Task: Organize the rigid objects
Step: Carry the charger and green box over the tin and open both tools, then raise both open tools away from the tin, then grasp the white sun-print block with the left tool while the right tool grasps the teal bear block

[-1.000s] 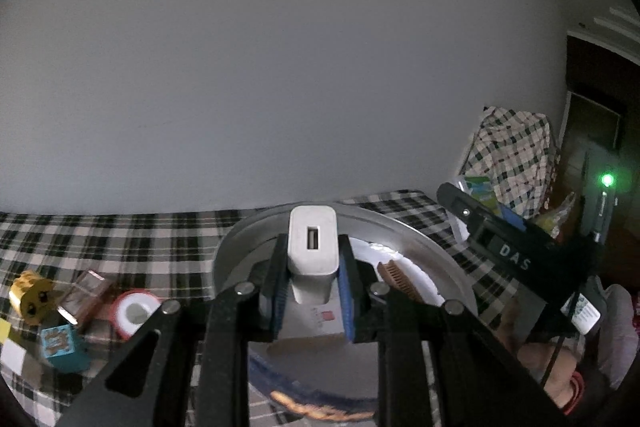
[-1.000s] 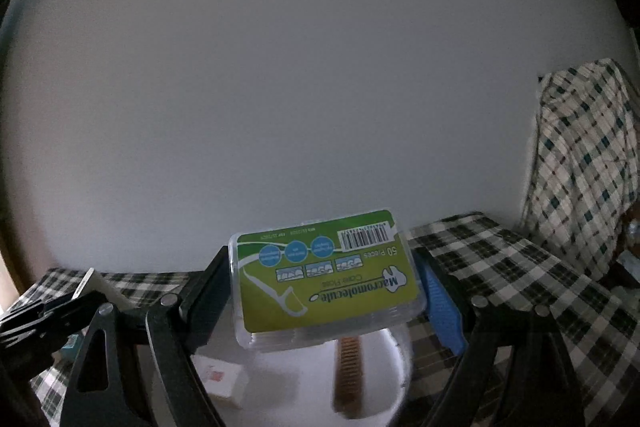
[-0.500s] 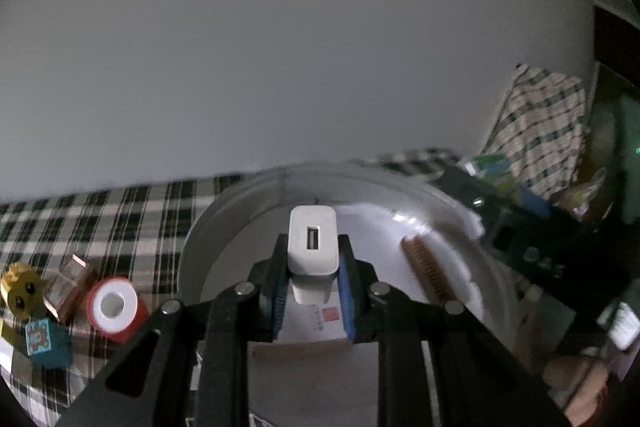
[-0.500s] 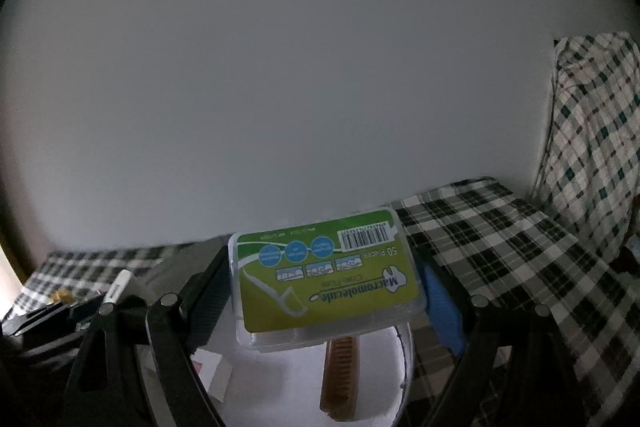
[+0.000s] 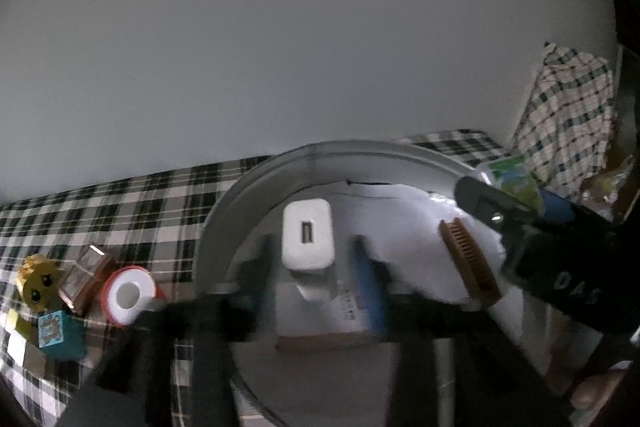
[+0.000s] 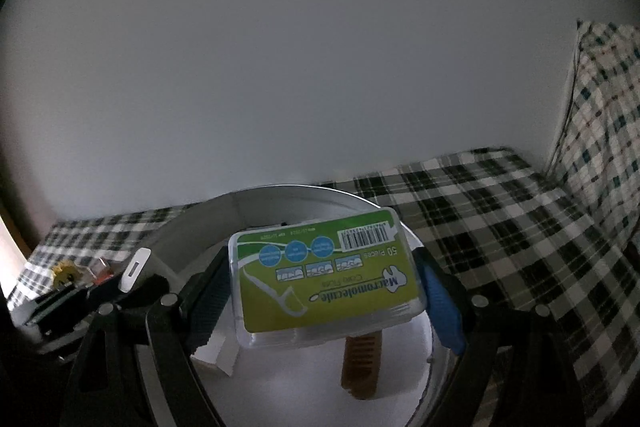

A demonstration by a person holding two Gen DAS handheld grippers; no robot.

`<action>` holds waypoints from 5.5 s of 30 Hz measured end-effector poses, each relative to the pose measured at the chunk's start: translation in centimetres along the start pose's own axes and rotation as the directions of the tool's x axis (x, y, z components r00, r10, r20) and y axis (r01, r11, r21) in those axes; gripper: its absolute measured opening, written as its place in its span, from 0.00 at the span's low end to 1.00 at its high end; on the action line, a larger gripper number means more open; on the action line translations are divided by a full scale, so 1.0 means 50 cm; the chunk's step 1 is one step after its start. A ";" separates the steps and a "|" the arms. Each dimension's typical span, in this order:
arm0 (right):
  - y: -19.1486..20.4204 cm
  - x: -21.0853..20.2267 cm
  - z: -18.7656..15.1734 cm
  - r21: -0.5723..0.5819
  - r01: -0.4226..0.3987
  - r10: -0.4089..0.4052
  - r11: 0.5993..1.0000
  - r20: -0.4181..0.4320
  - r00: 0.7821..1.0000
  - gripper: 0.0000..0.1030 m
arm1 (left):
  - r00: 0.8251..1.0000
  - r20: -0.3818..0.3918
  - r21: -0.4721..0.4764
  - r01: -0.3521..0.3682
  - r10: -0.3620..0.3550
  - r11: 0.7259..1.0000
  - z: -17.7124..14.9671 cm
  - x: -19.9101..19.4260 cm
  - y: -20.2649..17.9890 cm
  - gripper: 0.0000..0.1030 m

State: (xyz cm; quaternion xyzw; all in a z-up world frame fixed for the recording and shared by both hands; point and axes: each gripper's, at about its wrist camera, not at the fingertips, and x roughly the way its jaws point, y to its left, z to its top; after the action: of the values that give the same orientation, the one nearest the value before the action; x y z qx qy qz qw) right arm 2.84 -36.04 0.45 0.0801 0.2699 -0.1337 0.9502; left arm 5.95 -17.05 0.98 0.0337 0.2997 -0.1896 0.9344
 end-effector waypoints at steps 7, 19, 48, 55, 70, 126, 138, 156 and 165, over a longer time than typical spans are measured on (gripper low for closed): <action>-0.032 0.003 -0.002 0.112 -0.088 0.090 0.990 -0.013 0.996 0.94 | 0.992 0.112 -0.047 -0.044 0.049 0.998 0.005 -0.042 0.015 1.00; -0.037 -0.070 -0.001 0.122 -0.032 0.006 0.992 0.204 0.979 0.94 | 0.992 0.104 -0.066 -0.063 0.070 0.996 0.004 -0.043 0.033 1.00; 0.030 -0.127 -0.066 0.041 0.128 -0.133 0.991 0.451 0.882 0.94 | 0.956 0.161 -0.065 -0.236 0.244 0.969 -0.058 -0.075 0.109 1.00; 0.051 -0.138 -0.079 0.021 0.148 -0.141 0.989 0.453 0.880 0.94 | 0.960 0.156 -0.074 -0.225 0.234 0.971 -0.068 -0.085 0.124 1.00; 0.073 -0.159 -0.097 0.063 0.166 -0.176 0.984 0.447 0.877 0.94 | 0.962 0.145 -0.104 -0.216 0.230 0.971 -0.090 -0.108 0.173 1.00; 0.418 -0.046 -0.160 -0.076 -0.129 0.135 0.989 0.067 0.989 0.94 | 0.965 -0.239 -0.263 -0.170 0.107 0.950 -0.189 -0.078 0.544 0.42; 0.478 0.007 -0.166 -0.123 -0.180 0.173 0.976 -0.067 0.983 0.94 | 0.969 -0.097 -0.269 -0.246 0.228 0.931 -0.175 -0.145 0.562 0.41; 0.641 0.165 -0.195 -0.204 -0.277 0.180 0.939 -0.396 0.900 0.68 | 0.920 -0.059 -0.471 -0.368 0.388 0.801 -0.183 -0.196 0.658 0.41; 0.624 0.136 -0.184 -0.168 -0.369 0.300 0.914 -0.331 0.895 0.44 | 0.924 -0.059 -0.456 -0.361 0.377 0.813 -0.183 -0.189 0.649 0.41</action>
State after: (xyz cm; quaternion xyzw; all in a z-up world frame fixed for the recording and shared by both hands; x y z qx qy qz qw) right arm 13.16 -5.74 -8.44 0.0361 0.4054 0.0780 0.9101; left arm 6.00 17.75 -2.74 -0.1338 0.3078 0.0710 0.9393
